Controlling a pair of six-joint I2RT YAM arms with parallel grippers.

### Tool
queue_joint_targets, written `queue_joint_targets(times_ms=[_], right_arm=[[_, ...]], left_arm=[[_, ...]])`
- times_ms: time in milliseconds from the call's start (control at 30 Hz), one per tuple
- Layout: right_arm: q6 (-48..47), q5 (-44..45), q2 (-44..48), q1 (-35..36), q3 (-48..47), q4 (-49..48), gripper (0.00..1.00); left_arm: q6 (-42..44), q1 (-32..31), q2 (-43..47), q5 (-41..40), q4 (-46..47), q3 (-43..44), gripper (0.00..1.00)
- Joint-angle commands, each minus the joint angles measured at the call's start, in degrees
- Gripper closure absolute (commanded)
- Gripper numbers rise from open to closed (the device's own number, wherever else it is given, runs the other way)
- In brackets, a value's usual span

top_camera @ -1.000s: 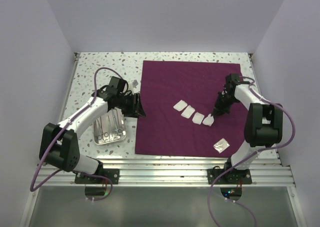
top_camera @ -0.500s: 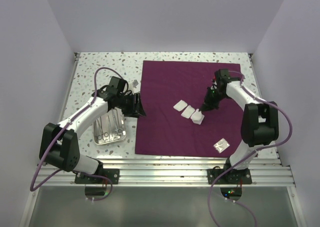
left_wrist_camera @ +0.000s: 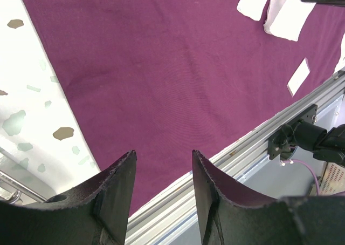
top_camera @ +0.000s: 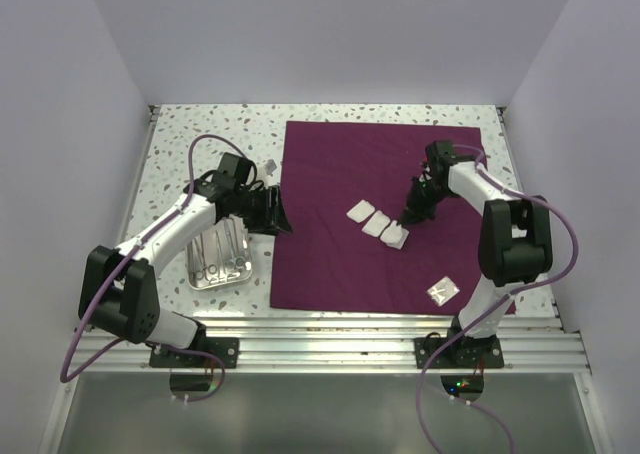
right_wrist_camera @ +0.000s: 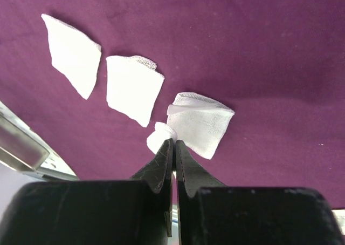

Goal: Prepare the surgical pack

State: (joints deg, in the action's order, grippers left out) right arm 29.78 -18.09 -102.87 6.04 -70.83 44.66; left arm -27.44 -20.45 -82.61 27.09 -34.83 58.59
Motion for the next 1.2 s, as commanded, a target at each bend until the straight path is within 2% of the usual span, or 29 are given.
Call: queue_joint_targets(times_ms=[0,633,900,1167], right_arm=[[-0.42,1.74,-0.58,-0.15,-1.42,-0.72,1.00],[-3.24,6.57,-4.18,-0.07,-2.47,-0.45,1.00],[-3.32,5.26,-5.85,-0.07,-3.18,-1.51,1.00],[-4.38,5.08,-1.64,0.02,-2.13,-0.37,1.00]], left_arm=[[-0.07,-0.38,-0.18,0.86,0.99,0.92,0.50],[-0.16,-0.38,-1.06,1.03,1.17,1.09,0.50],[-0.16,-0.38,-1.77,1.47,1.43,1.44,0.50],[-0.16,-0.38,-2.21,1.47,1.52,1.79,0.50]])
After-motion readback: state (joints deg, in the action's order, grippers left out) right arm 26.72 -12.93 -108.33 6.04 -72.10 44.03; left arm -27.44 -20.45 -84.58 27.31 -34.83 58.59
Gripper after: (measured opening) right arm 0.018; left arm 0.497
